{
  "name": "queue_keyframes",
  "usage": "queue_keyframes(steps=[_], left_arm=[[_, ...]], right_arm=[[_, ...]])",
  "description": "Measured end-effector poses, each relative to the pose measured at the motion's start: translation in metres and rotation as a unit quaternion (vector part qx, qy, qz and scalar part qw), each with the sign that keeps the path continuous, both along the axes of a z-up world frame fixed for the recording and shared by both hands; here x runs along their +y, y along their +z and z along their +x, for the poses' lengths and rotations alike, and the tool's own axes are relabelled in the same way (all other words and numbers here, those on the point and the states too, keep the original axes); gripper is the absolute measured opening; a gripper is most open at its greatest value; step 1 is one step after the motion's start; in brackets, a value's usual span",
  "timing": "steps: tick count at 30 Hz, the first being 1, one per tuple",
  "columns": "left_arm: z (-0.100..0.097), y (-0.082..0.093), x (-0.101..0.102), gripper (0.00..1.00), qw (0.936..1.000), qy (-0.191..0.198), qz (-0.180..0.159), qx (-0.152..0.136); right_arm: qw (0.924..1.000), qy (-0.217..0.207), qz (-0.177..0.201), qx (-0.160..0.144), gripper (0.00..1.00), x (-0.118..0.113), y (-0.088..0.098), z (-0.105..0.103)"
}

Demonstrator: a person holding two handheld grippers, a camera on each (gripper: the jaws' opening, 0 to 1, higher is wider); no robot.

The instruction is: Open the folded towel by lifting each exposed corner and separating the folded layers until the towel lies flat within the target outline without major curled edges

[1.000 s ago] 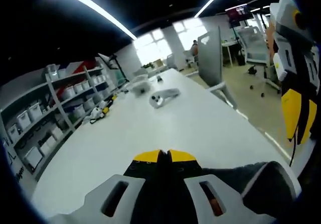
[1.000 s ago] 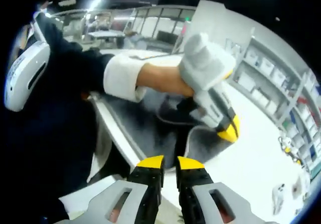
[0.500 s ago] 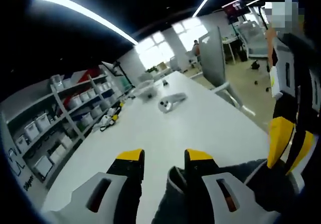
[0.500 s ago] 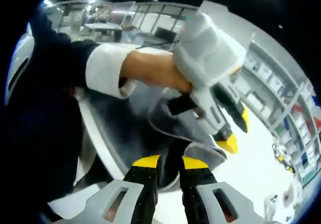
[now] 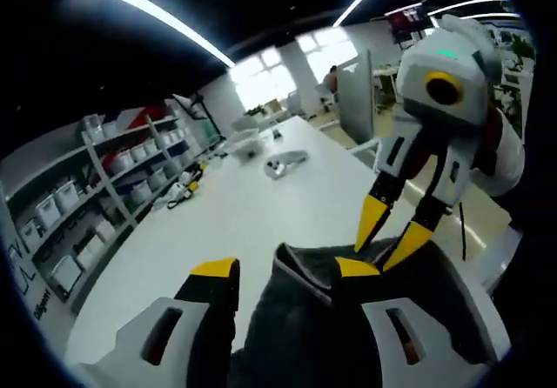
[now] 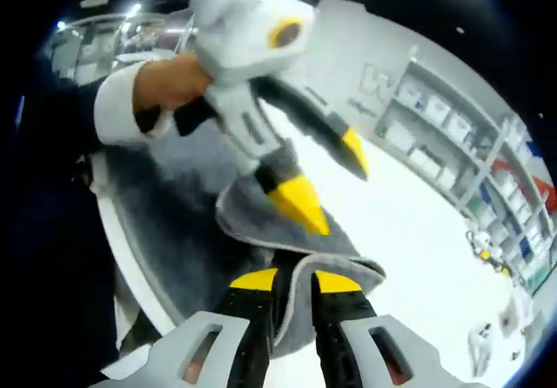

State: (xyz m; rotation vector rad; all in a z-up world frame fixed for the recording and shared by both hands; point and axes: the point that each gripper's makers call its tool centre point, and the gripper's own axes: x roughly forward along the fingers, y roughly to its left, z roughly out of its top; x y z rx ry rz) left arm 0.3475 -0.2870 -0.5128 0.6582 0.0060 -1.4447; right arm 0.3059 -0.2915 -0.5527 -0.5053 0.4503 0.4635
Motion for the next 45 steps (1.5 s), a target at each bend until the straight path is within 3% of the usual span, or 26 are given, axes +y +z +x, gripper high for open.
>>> queue_keyframes(steps=[10, 16, 23, 31, 35, 39, 45], left_arm=[[-0.011, -0.019, 0.039, 0.56, 0.9995, -0.007, 0.028, -0.016], [-0.018, -0.024, 0.053, 0.61, 0.9997, -0.009, 0.024, 0.002], [-0.009, -0.035, 0.065, 0.62, 0.9992, -0.001, 0.039, -0.009], [-0.003, -0.046, 0.068, 0.45, 0.9969, -0.002, 0.062, -0.049], [-0.005, -0.054, 0.066, 0.37, 0.9965, -0.011, 0.069, -0.045], [-0.007, -0.061, 0.065, 0.29, 0.9959, -0.012, 0.074, -0.051], [-0.002, -0.056, 0.067, 0.14, 0.9949, -0.003, 0.070, -0.072]], right_arm=[[0.9997, -0.015, 0.019, -0.006, 0.11, 0.003, -0.007, 0.015], [0.9997, -0.020, 0.016, 0.004, 0.11, 0.008, -0.014, 0.019], [0.9993, -0.030, -0.013, 0.015, 0.12, 0.005, -0.025, 0.022], [0.9987, -0.035, -0.024, 0.028, 0.14, 0.005, -0.034, 0.024], [0.9982, -0.046, -0.028, 0.028, 0.14, 0.001, -0.035, 0.025], [0.9974, -0.062, -0.025, 0.027, 0.10, -0.008, -0.035, 0.028], [0.9970, -0.070, -0.011, 0.033, 0.03, -0.013, -0.035, 0.024]])
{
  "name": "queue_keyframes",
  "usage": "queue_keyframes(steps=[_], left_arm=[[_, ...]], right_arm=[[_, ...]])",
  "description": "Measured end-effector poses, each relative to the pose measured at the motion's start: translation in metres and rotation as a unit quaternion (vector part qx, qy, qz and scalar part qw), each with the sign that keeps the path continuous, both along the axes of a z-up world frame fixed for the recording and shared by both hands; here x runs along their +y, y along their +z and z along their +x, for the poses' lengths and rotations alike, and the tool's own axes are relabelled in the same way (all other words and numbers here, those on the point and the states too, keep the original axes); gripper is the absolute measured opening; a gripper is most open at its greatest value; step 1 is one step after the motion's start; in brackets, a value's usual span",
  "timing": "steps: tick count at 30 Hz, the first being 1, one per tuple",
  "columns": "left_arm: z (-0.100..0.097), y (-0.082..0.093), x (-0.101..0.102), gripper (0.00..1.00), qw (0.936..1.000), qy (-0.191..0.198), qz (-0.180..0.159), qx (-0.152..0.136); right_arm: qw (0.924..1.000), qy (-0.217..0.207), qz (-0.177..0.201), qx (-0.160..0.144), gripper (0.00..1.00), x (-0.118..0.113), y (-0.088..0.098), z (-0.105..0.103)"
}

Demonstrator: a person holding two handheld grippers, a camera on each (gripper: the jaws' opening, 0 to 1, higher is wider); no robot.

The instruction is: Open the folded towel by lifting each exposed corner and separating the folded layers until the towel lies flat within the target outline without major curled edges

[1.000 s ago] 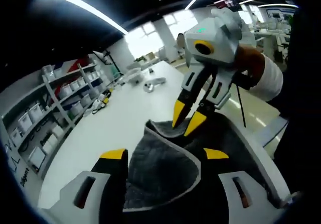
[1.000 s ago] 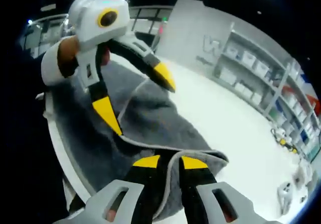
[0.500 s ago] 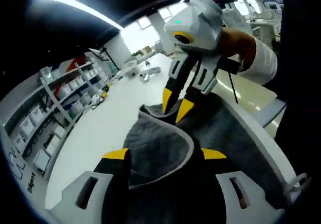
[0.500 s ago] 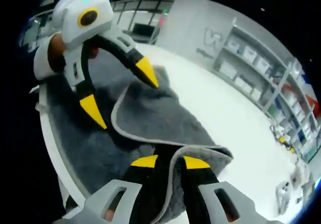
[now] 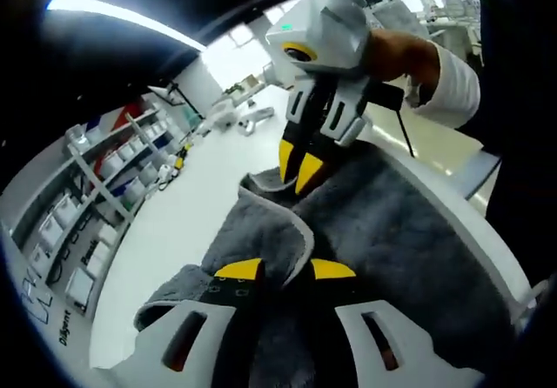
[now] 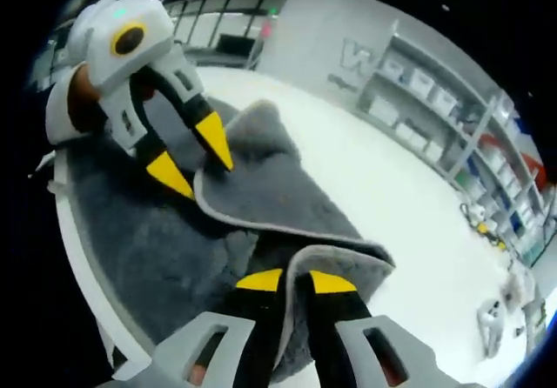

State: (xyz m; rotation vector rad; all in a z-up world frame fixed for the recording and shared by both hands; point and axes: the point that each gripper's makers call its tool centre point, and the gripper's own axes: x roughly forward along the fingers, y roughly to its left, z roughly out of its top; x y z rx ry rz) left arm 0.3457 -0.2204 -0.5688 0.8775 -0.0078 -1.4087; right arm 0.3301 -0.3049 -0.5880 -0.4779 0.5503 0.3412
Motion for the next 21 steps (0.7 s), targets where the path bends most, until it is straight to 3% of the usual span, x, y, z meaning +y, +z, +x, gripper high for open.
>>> queue_keyframes(steps=[5, 12, 21], left_arm=[[0.006, 0.014, 0.000, 0.04, 0.9996, 0.011, -0.024, -0.009], [0.030, 0.032, 0.001, 0.03, 0.9975, 0.039, -0.058, -0.011], [0.055, 0.060, -0.009, 0.02, 0.9897, 0.076, -0.121, -0.008]], right_arm=[[0.9999, -0.006, 0.015, -0.004, 0.01, -0.003, 0.005, -0.003], [0.9980, -0.024, 0.057, -0.007, 0.00, -0.009, 0.016, -0.013], [0.9951, -0.053, 0.080, -0.019, 0.00, -0.029, 0.031, -0.025]])
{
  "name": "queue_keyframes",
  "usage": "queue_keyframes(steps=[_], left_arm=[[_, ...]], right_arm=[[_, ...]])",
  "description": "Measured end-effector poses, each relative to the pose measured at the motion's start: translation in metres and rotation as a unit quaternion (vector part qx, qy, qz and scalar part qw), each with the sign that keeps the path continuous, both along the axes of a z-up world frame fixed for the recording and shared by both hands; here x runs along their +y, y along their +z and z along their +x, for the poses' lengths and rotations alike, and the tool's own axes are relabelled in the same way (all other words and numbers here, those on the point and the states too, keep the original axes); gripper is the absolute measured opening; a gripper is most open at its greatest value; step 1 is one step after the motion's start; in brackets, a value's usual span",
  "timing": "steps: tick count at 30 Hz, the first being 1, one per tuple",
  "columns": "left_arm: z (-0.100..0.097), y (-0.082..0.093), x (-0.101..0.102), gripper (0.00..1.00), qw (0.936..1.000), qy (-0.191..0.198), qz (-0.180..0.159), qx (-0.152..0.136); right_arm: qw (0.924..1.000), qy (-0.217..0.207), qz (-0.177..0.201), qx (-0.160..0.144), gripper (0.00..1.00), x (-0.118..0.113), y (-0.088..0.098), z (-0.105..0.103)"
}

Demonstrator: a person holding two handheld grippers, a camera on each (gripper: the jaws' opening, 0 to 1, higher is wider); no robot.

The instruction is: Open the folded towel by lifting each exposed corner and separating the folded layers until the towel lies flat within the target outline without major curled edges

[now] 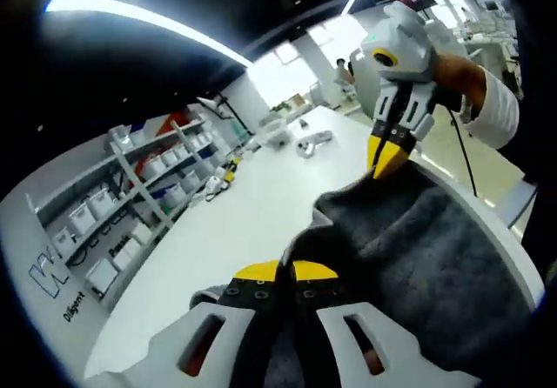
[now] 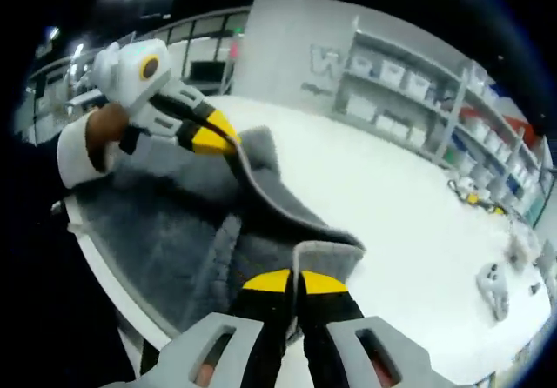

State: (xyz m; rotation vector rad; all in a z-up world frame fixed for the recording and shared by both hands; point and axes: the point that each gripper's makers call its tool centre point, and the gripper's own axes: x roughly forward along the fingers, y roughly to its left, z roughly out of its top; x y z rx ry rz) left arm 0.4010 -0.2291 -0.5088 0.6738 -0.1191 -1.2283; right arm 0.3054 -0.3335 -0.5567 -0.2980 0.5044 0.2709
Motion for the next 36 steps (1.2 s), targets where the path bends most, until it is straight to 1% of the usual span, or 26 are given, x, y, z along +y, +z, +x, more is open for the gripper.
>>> queue_keyframes(steps=[3, 6, 8, 12, 15, 17, 20, 22, 24, 26, 29, 32, 33, 35, 36], left_arm=[[0.006, 0.010, -0.003, 0.02, 0.9998, 0.005, -0.016, 0.005], [0.023, 0.020, -0.007, 0.02, 0.9993, 0.014, -0.033, 0.005], [0.026, 0.026, -0.011, 0.02, 0.9988, 0.015, -0.046, 0.010], [0.038, 0.031, -0.016, 0.02, 0.9973, 0.025, -0.065, 0.021], [0.040, 0.032, -0.020, 0.02, 0.9967, 0.027, -0.071, 0.026], [0.045, 0.033, -0.021, 0.02, 0.9962, 0.030, -0.077, 0.030], [0.052, 0.035, -0.025, 0.02, 0.9941, 0.032, -0.092, 0.048], [0.058, 0.035, -0.029, 0.02, 0.9935, 0.032, -0.094, 0.056], [0.063, 0.035, -0.033, 0.02, 0.9937, 0.030, -0.092, 0.057], [0.068, 0.036, -0.037, 0.02, 0.9921, 0.024, -0.099, 0.073], [0.074, 0.036, -0.042, 0.02, 0.9926, 0.026, -0.096, 0.069], [0.104, 0.041, -0.047, 0.02, 0.9932, 0.026, -0.090, 0.068], [0.107, 0.041, -0.048, 0.02, 0.9932, 0.026, -0.091, 0.069], [0.121, 0.047, -0.053, 0.02, 0.9926, 0.024, -0.099, 0.066], [0.112, 0.046, -0.057, 0.02, 0.9927, 0.023, -0.101, 0.063]], right_arm=[[0.9999, -0.008, 0.006, -0.005, 0.00, -0.006, 0.004, -0.002], [0.9999, -0.012, 0.010, -0.008, 0.00, -0.010, 0.007, -0.004], [0.9998, -0.013, 0.010, -0.007, 0.00, -0.012, 0.007, -0.006], [0.9997, -0.016, 0.019, -0.010, 0.00, -0.017, 0.011, -0.011], [0.9994, -0.015, 0.026, -0.015, 0.00, -0.020, 0.015, -0.015], [0.9993, -0.015, 0.027, -0.020, 0.00, -0.022, 0.018, -0.016], [0.9991, -0.014, 0.033, -0.021, 0.00, -0.023, 0.020, -0.019], [0.9989, -0.017, 0.037, -0.023, 0.00, -0.023, 0.022, -0.021], [0.9988, -0.014, 0.042, -0.023, 0.00, -0.023, 0.023, -0.022], [0.9987, -0.010, 0.045, -0.020, 0.00, -0.023, 0.023, -0.024], [0.9987, -0.007, 0.046, -0.019, 0.00, -0.024, 0.023, -0.027], [0.9987, -0.005, 0.047, -0.019, 0.00, -0.026, 0.024, -0.029], [0.9986, -0.004, 0.047, -0.023, 0.00, -0.026, 0.026, -0.029], [0.9984, -0.004, 0.051, -0.025, 0.00, -0.027, 0.027, -0.029], [0.9983, -0.003, 0.052, -0.026, 0.00, -0.027, 0.028, -0.029]])
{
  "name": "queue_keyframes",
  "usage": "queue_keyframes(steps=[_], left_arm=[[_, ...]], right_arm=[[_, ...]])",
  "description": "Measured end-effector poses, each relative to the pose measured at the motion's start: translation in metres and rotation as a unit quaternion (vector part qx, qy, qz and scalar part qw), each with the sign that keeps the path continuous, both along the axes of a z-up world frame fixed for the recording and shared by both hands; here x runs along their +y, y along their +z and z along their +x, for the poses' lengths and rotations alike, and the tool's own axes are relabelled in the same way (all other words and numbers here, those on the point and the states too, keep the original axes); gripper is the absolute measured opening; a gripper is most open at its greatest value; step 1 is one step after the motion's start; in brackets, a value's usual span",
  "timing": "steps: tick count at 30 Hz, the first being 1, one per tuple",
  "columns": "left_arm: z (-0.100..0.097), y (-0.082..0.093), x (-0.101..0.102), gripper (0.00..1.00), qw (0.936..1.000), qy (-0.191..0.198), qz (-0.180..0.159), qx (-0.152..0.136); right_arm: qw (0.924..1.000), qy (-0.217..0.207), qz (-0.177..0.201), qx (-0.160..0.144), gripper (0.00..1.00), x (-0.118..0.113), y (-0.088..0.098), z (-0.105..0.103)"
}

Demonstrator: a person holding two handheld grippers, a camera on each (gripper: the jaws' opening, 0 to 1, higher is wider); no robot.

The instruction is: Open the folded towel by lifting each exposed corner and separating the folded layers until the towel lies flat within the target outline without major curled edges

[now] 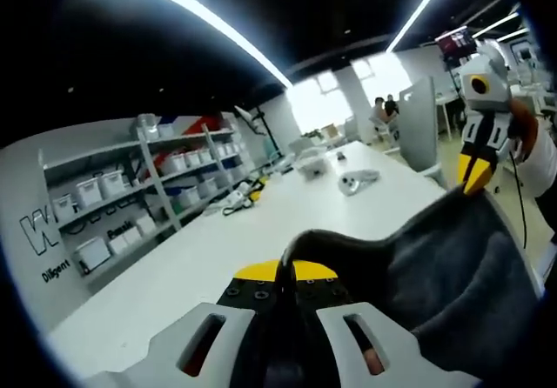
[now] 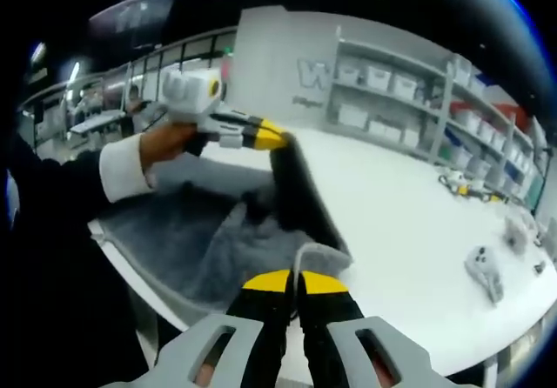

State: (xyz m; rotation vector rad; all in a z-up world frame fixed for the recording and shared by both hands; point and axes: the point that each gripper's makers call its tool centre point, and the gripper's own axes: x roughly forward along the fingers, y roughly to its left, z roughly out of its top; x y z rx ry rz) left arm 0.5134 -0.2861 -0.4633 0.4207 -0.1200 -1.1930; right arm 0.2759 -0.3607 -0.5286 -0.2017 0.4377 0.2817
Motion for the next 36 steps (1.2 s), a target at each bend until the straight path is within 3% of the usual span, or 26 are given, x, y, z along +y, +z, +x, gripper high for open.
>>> queue_keyframes(steps=[1, 3, 12, 23, 24, 25, 31, 36], left_arm=[[-0.005, -0.002, -0.003, 0.02, 1.0000, 0.001, -0.001, -0.002], [0.007, -0.001, -0.006, 0.02, 0.9999, 0.011, -0.007, 0.001], [0.016, -0.001, -0.016, 0.02, 0.9992, 0.018, -0.034, 0.009], [0.028, -0.003, -0.024, 0.02, 0.9992, 0.021, -0.032, 0.013], [0.004, -0.015, -0.026, 0.02, 0.9992, 0.023, -0.032, 0.011], [-0.003, -0.018, -0.028, 0.02, 0.9991, 0.023, -0.033, 0.013], [-0.020, -0.029, -0.051, 0.02, 0.9994, 0.013, -0.024, 0.021], [-0.021, -0.035, -0.061, 0.02, 0.9996, 0.010, -0.014, 0.024]], right_arm=[[1.0000, 0.000, 0.000, -0.001, 0.00, -0.001, 0.001, 0.000], [1.0000, -0.001, 0.002, 0.002, 0.00, -0.001, 0.000, -0.001], [0.9997, -0.008, 0.021, 0.006, 0.00, -0.003, -0.002, -0.002], [0.9997, -0.014, 0.018, 0.000, 0.00, -0.003, -0.001, -0.009], [0.9998, -0.015, 0.017, -0.001, 0.00, -0.003, 0.000, -0.010], [0.9997, -0.016, 0.016, 0.001, 0.00, -0.004, -0.001, -0.011], [0.9997, -0.018, 0.009, 0.011, 0.00, -0.007, -0.004, -0.015], [0.9994, -0.013, 0.007, 0.032, 0.00, -0.010, -0.012, -0.019]])
